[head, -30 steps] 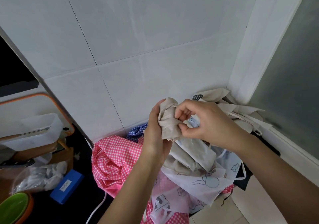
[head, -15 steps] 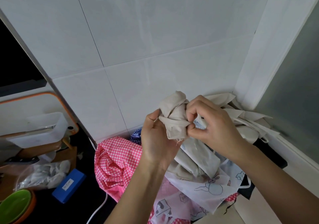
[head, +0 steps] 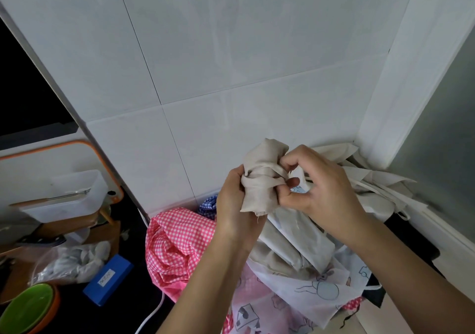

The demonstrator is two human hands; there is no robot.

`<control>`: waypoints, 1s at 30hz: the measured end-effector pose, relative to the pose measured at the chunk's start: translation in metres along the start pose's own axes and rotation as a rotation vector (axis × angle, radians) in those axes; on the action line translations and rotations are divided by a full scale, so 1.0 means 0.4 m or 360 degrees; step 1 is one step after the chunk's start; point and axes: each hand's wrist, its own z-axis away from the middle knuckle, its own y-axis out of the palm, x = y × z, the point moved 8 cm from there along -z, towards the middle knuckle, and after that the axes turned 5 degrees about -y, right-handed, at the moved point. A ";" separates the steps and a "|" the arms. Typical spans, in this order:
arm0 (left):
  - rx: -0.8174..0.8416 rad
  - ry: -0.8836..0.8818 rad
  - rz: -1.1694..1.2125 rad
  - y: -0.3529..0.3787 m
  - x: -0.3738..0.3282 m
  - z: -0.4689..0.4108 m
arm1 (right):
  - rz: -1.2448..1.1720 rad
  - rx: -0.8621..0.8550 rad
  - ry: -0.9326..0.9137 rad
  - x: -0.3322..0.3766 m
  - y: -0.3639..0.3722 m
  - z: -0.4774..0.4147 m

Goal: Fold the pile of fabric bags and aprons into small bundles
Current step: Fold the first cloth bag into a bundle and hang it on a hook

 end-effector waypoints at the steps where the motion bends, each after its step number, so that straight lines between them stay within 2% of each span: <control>1: -0.0021 -0.0003 -0.0003 -0.008 0.003 -0.001 | -0.0026 0.0015 -0.0003 0.002 -0.003 -0.005; 5: 0.0039 -0.0096 0.0022 -0.012 -0.021 -0.003 | -0.0030 0.0139 -0.0111 0.015 -0.010 -0.016; 7: 0.0132 -0.0130 -0.0121 0.002 -0.039 0.004 | 0.0039 0.0220 -0.0200 0.022 0.000 -0.015; 10: 0.0206 -0.0029 -0.0446 0.017 -0.055 0.010 | 0.0072 0.0211 -0.0297 0.039 -0.001 -0.021; 16: 0.0112 0.0006 -0.0227 0.019 -0.052 0.009 | 0.0022 0.0061 -0.0237 0.039 -0.025 -0.036; 19: 0.0015 0.0106 -0.0369 0.007 -0.061 0.010 | 0.0051 0.0064 -0.0159 0.037 -0.009 -0.042; 22: -0.0010 0.0137 -0.0433 -0.004 -0.071 0.007 | -0.0047 0.0167 -0.0074 0.039 0.010 -0.051; 25: 0.0104 0.0112 -0.0386 0.008 -0.081 0.007 | -0.0043 0.0373 -0.0074 0.048 0.033 -0.066; 30: 0.0227 -0.0134 -0.0092 0.015 -0.080 -0.006 | -0.0198 0.0563 -0.0034 0.062 0.046 -0.111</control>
